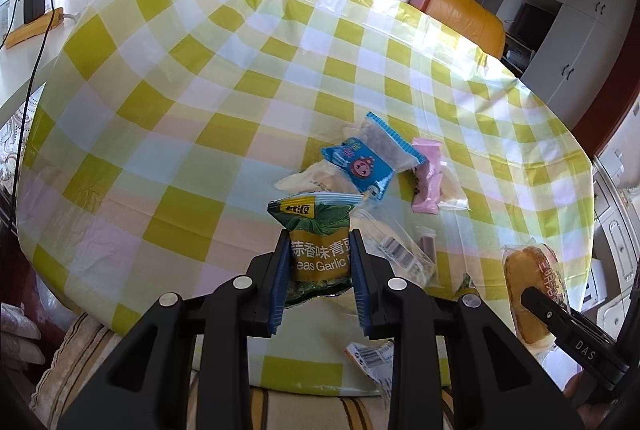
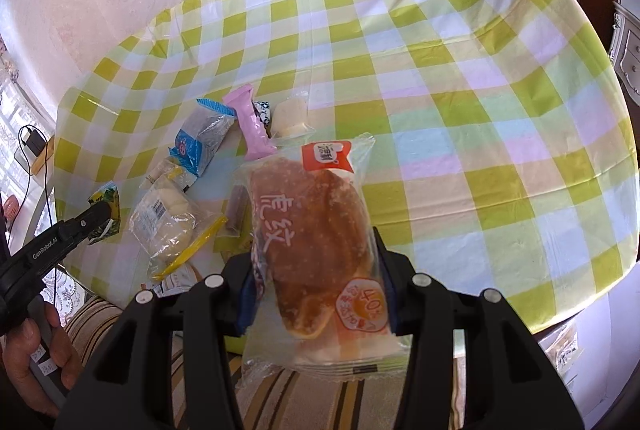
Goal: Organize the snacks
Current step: 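Carry both snacks over the white box and open both tools to drop them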
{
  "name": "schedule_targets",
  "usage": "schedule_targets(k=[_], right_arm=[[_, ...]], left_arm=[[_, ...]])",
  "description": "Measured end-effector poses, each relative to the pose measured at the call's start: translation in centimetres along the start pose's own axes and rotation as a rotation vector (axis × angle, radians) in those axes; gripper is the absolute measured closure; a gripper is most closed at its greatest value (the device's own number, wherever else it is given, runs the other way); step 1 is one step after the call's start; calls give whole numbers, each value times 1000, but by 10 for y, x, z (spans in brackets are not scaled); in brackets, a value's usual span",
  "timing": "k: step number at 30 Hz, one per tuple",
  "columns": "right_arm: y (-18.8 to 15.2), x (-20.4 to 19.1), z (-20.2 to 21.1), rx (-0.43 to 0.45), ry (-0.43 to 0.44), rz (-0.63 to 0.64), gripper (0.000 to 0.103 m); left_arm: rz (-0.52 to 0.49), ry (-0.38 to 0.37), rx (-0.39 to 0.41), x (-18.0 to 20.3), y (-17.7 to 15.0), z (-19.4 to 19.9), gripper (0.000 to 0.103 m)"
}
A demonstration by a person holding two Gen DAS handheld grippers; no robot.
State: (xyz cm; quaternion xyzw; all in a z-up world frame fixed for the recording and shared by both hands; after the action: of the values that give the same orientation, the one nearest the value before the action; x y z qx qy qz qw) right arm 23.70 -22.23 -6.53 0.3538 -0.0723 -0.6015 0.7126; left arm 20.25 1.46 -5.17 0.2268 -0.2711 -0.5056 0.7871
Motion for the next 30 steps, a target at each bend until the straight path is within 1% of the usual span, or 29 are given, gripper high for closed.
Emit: schedule_targets(k=[3,11,16,24,30], right_arm=[[-3,14,11,14,-6,-25,55],[-11,59,46,67,-75,-70,55],[-20,85,64,90,-98,-107,55],[-45,126,89,104,-120,-177,55],[-67,163,108,111,-180,-226,55]], left_arm=[[-40,-23,-17,24,-8,2,76],[-164,-94,-55,95,-36,10,76],[-230,-132,-75,133,-54,16,76],[-314,-221,-148,189,-90,24,76],[-400,-294,-197,232,-122,35,75]])
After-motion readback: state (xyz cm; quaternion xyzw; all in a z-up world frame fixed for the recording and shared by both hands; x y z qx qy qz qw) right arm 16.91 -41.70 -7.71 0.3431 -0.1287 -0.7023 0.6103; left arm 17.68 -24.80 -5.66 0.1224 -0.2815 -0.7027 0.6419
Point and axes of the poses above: each gripper's, at about its wrist camera, not at the fingertips, and z roughly against the way its jaws point, x to its right, y to its top, the point moved 10 cm from there along -z, roughly the way its jaws point, and after that the axes turned 7 degrees about y, right-handed, at the moved point
